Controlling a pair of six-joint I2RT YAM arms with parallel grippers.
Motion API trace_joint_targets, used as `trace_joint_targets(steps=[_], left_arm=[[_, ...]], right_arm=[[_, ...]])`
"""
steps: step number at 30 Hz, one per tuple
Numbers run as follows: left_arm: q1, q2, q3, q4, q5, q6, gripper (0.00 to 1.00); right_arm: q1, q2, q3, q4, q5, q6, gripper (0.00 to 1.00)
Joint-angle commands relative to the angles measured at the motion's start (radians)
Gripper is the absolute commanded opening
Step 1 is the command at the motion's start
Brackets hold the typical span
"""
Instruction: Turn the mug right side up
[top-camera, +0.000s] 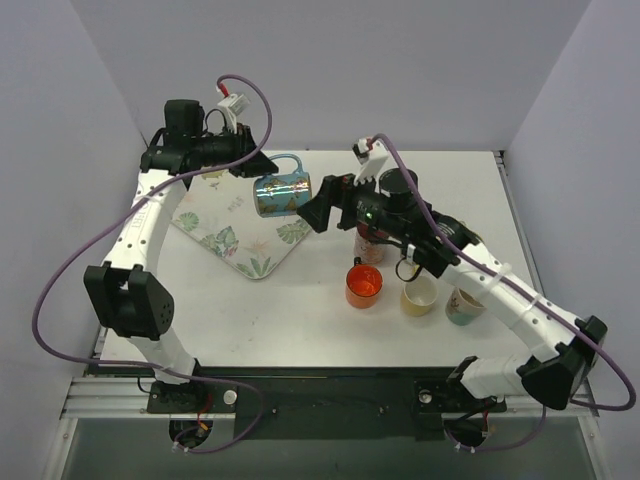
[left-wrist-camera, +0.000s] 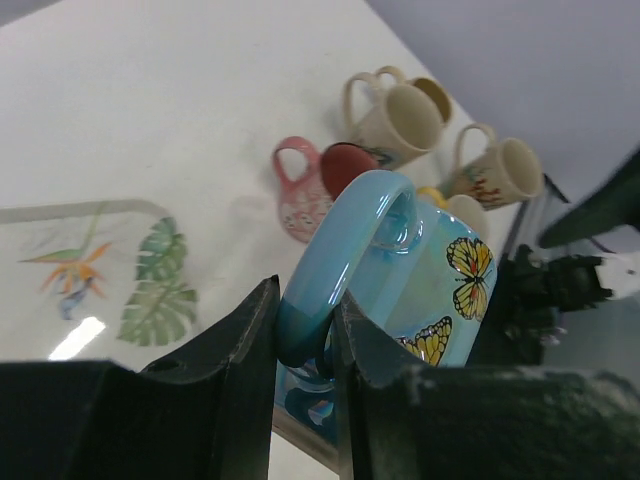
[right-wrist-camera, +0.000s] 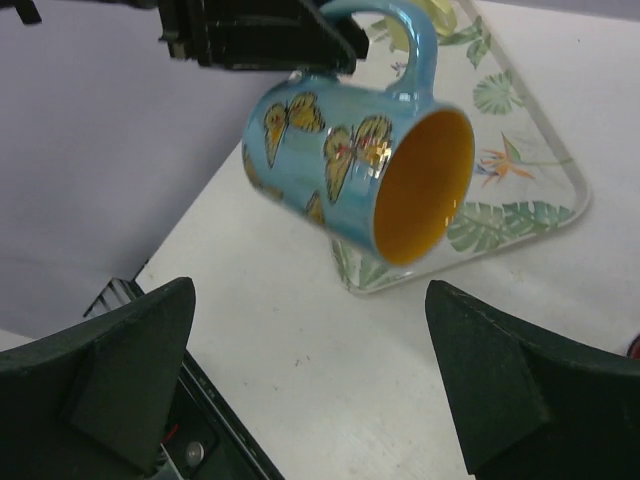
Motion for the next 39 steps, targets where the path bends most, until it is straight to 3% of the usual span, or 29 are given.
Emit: trace_joint_targets(steps=[1,8,12,14,15,17,20,21,22,23,24,28,35,39], left_arm=[[0.005,-0.115,-0.049,0.16,0.249,-0.197,0.0],[-0.014,-0.124,-0.057,0.159,0.333,-0.185,0.0],[-0.037,-0.113,-0.049,0.121,0.367,-0.139,0.0],[-0.043,-0.109,-0.046,0.119,0.377,-0.132,0.0],[-0.042,-0.107,-0.045,0.121,0.376,-0.129,0.0],[-0.037,-0.107,-0.04,0.112,0.361,-0.108,0.0],[-0.025,-0.098,-0.032,0.034,0.265,-0.009,0.03],[-0.019,-0.095,-0.02,0.008,0.238,0.077,0.29],[-0.015,-0.083,-0.012,-0.058,0.17,0.116,0.43],[-0.006,-0.078,0.003,-0.078,0.132,0.177,0.67],[-0.002,-0.07,0.009,-0.109,0.033,0.197,0.79],[0.041,-0.053,0.041,-0.137,-0.228,0.297,0.83],[0.086,-0.04,0.049,-0.083,-0.533,0.469,0.86],[0.084,0.008,0.043,-0.03,-0.653,0.574,0.87]], right_arm=[[0.001,0.087,0.112,0.134,-0.007,0.04,0.93],[0.004,0.188,0.158,0.157,-0.029,0.032,0.86],[0.006,0.257,0.178,0.279,-0.209,0.055,0.67],[0.012,0.297,0.215,0.28,-0.283,0.063,0.48],[0.019,0.313,0.222,0.264,-0.282,0.054,0.23],[0.033,0.311,0.226,0.224,-0.233,0.013,0.0],[0.075,0.291,0.227,0.101,-0.063,-0.076,0.0],[0.084,0.297,0.245,0.064,-0.037,-0.121,0.0],[0.104,0.306,0.258,-0.026,0.027,-0.135,0.0],[0.115,0.33,0.285,-0.073,0.057,-0.161,0.0],[0.134,0.346,0.294,-0.145,0.098,-0.17,0.0],[0.187,0.418,0.308,-0.272,0.224,-0.196,0.0],[0.285,0.547,0.359,-0.495,0.31,-0.179,0.0],[0.313,0.573,0.296,-0.488,0.284,-0.164,0.0]])
